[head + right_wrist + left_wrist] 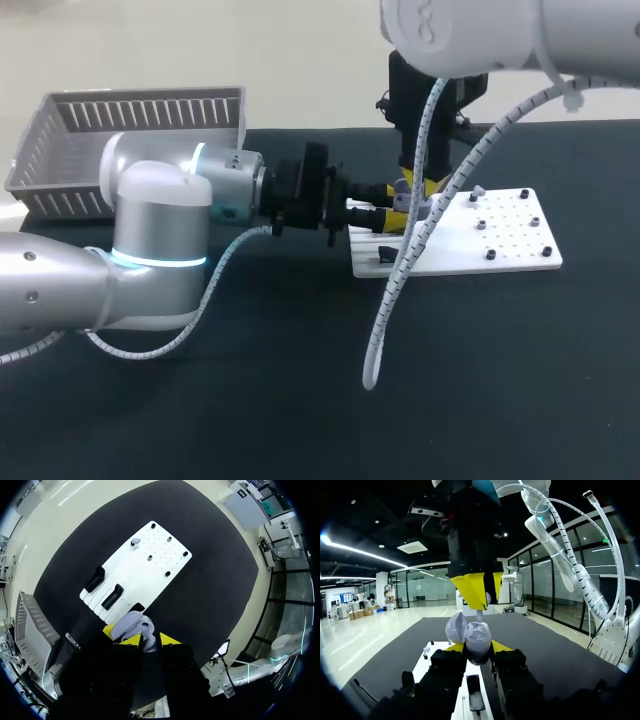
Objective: Pick up each earbud case from the left stands, insert the matching earbuds, close the lid, and place the case in the box.
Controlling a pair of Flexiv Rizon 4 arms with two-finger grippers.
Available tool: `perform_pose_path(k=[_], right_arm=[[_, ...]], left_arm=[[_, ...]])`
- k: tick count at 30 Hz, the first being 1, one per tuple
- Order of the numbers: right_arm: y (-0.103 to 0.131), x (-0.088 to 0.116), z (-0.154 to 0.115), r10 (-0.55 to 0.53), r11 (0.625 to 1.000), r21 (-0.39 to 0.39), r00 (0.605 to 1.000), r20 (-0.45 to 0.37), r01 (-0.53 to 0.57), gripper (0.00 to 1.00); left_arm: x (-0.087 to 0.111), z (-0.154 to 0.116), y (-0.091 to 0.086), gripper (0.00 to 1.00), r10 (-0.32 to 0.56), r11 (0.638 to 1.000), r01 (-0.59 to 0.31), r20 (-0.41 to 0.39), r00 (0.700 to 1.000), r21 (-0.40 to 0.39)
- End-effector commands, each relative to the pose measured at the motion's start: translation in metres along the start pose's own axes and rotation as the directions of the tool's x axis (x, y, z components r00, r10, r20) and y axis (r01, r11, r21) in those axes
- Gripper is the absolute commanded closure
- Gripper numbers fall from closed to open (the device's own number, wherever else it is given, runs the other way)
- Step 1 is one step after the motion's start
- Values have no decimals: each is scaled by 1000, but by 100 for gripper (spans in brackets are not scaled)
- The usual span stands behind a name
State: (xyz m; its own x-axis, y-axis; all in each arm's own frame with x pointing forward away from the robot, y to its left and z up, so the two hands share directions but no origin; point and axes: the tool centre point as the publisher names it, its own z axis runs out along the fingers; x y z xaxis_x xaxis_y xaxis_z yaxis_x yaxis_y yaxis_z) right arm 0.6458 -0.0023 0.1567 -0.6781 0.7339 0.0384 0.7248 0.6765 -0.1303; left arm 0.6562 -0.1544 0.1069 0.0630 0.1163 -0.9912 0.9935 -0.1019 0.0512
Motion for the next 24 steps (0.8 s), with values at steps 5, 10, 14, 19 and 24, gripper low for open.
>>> perform_pose_path(k=[5,10,14,19,24], right_arm=[[1,-6,6,3,1000,1,1000,-4,-3,100],[0,-8,6,4,1000,-4,1000,0,-4,100],[1,-10,7,5,1000,-4,1000,5,-5,100],[4,-8,10,-1,1000,-4,1000,6,1,100],[5,-8,11,-6,1000,0,1000,8,6,100]], left_arm=[[1,0,-2,100,2,1000,-2,2,1000,-7],[1,0,-2,100,2,1000,-2,2,1000,-7],[1,0,-2,100,2,1000,-2,2,1000,-7],[1,0,-2,100,2,1000,-2,2,1000,-7],[1,0,-2,100,2,1000,-2,2,1000,-7]])
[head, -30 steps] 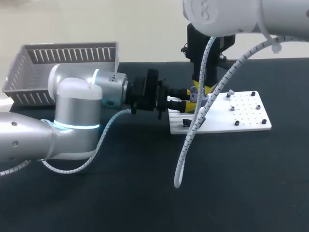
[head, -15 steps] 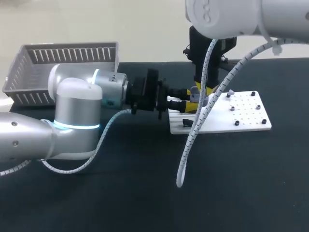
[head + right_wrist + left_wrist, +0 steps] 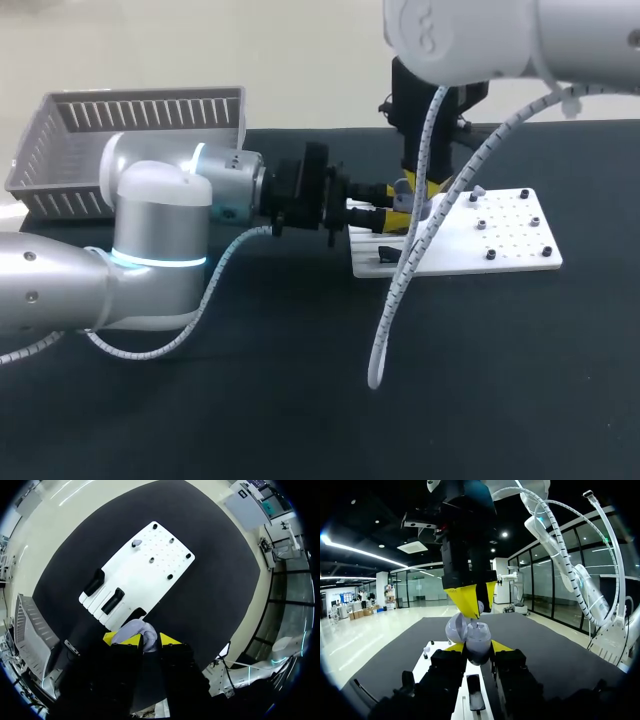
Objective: Pick up each earbud case from the left stands, insert the matching earbuds, close the lid, and place the case in the box.
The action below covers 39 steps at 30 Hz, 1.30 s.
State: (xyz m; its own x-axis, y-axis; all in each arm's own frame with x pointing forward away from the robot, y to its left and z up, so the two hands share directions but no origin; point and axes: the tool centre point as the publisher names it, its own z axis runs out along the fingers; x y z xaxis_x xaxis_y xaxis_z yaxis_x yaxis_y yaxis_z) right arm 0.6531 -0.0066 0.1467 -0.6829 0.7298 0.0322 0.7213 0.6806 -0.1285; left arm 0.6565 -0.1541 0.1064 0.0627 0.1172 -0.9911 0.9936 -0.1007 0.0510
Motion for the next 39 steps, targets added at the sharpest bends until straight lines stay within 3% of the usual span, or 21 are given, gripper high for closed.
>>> perform_pose_path(k=[1,10,12,13,14,21,24,27,33,39], right_arm=[[2,0,2,-2,1000,1,1000,0,2,100],[4,2,4,-7,1000,-11,1000,-13,6,100],[3,3,3,-6,1000,-21,1000,-18,6,68],[3,3,3,-7,1000,-25,1000,-20,6,14],[2,3,2,-7,1000,-30,1000,-21,6,0],[-16,24,-18,-85,991,-108,996,-30,82,0],[-28,31,-31,-169,969,-183,985,17,169,0],[-39,33,-41,-248,933,-240,962,117,269,0],[-65,19,-56,-237,883,-338,932,275,325,0],[-82,-3,-63,-208,852,-406,926,316,330,0]], left_arm=[[0,0,-2,100,3,1000,-3,3,1000,-6],[0,0,-2,100,3,1000,-3,3,1000,-6],[0,0,-2,100,3,1000,-3,3,1000,-6],[0,0,-2,100,3,1000,-3,3,1000,-6],[0,0,-2,100,3,1000,-3,3,1000,-6],[0,0,-2,100,3,1000,-3,3,1000,-6],[0,0,-2,100,3,1000,-3,3,1000,-6],[0,0,-2,100,3,1000,-3,3,1000,-6],[0,0,-2,100,3,1000,-3,3,1000,-6],[0,0,-2,100,3,1000,-3,3,1000,-6]])
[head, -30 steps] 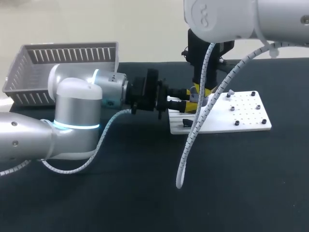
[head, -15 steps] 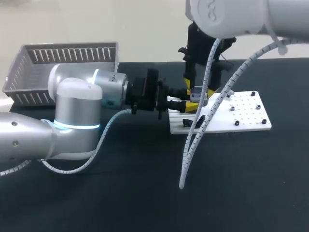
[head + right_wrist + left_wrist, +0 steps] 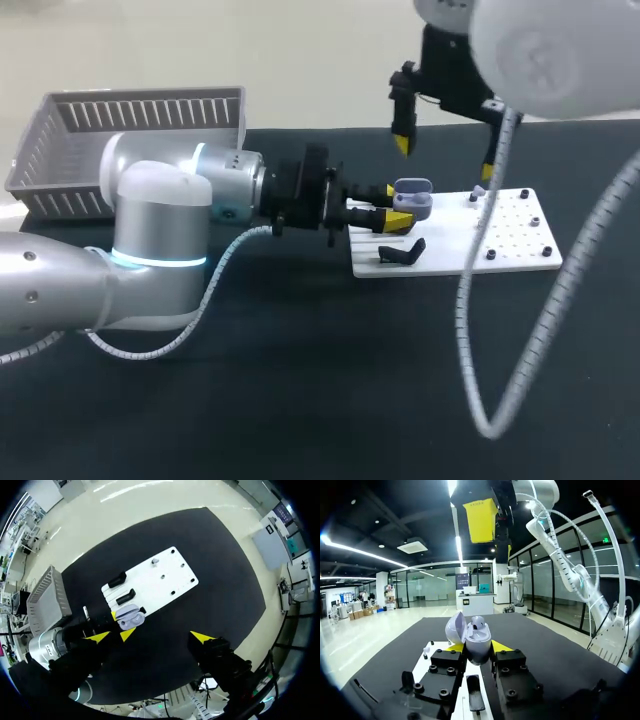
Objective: Pick up each earbud case from the left stands, insert the matching earbuds, close the lid, and place the case in the box.
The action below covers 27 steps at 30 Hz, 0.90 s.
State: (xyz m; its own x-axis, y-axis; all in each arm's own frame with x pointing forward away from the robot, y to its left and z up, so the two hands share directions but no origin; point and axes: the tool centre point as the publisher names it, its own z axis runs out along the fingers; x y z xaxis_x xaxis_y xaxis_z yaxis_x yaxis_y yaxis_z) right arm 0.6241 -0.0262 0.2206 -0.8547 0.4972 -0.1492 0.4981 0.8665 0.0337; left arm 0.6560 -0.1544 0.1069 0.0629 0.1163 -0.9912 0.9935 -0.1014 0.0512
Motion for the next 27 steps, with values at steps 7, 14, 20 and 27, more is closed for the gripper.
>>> perform_pose_path(k=[7,14,20,27], right_arm=[[-55,-26,11,25,941,-338,997,78,3,0],[-64,-60,27,-34,938,-342,997,65,54,0],[-68,-92,45,-96,943,-313,993,67,112,0],[-63,-116,63,-183,948,-247,979,84,199,0]], left_arm=[[1,0,-2,100,3,1000,-3,2,1000,-6],[1,0,-2,100,3,1000,-3,2,1000,-6],[1,0,-2,100,3,1000,-3,2,1000,-6],[1,0,-2,100,3,1000,-3,2,1000,-6]])
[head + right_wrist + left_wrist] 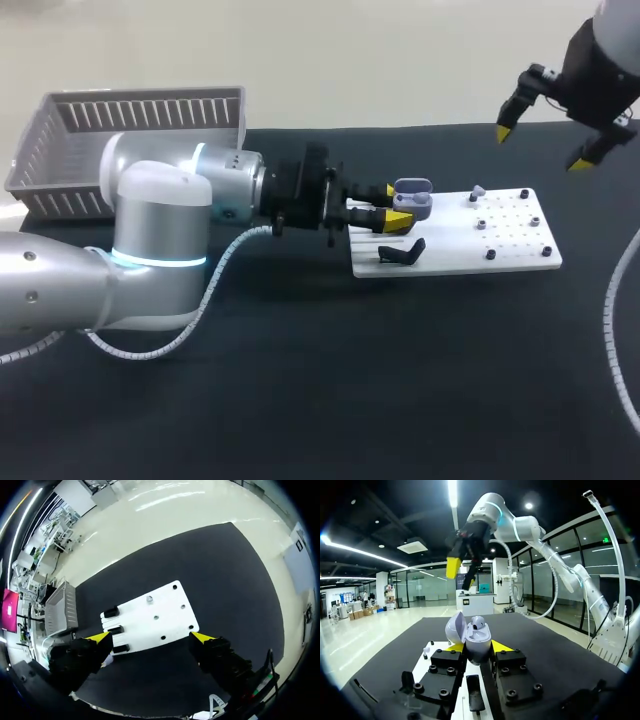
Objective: Pick up each earbud case from the left stands, insert the matching earbuds, close the lid, and place the case in the box.
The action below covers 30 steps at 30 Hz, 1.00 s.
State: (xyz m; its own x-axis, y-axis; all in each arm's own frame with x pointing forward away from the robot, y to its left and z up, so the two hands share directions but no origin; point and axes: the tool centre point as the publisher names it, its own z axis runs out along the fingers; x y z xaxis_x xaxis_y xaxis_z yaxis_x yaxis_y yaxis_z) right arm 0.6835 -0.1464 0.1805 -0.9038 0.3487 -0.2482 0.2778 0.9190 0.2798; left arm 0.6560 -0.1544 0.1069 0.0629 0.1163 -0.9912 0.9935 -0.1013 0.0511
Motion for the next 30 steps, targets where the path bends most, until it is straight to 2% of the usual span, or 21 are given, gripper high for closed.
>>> perform_pose_path(k=[1,7,16,22,30], right_arm=[[8,-14,16,-37,998,40,999,-21,37,0],[13,-20,42,-118,991,61,991,-54,121,0],[17,-19,76,-176,982,52,980,-87,181,0],[19,-23,104,-199,976,61,972,-126,208,0],[11,-27,119,-184,979,55,970,-157,195,0]], left_arm=[[1,0,-2,100,3,1000,-3,2,1000,-6],[1,0,-2,100,3,1000,-3,2,1000,-6],[1,0,-2,100,3,1000,-3,2,1000,-6],[1,0,-2,100,3,1000,-3,2,1000,-6],[1,0,-2,100,3,1000,-3,2,1000,-6]])
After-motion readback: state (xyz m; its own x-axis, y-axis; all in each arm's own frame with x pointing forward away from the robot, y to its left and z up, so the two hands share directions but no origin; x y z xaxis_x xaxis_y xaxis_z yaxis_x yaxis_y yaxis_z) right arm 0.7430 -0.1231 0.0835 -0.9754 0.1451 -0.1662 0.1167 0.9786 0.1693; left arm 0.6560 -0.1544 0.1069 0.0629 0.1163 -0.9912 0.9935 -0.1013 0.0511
